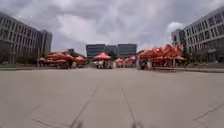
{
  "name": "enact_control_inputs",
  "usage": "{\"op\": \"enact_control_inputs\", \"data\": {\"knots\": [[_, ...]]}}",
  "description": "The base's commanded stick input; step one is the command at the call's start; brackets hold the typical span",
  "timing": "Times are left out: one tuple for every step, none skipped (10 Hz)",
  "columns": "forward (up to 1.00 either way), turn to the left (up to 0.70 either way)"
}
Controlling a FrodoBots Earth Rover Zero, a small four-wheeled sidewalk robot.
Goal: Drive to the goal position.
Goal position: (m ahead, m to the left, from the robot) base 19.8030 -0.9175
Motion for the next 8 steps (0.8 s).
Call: {"op": "enact_control_inputs", "data": {"knots": [[0.85, -0.02], [0.85, -0.02], [0.85, -0.13], [0.85, -0.24], [0.85, -0.16], [0.85, -0.04], [0.85, -0.02], [0.85, -0.02]]}}
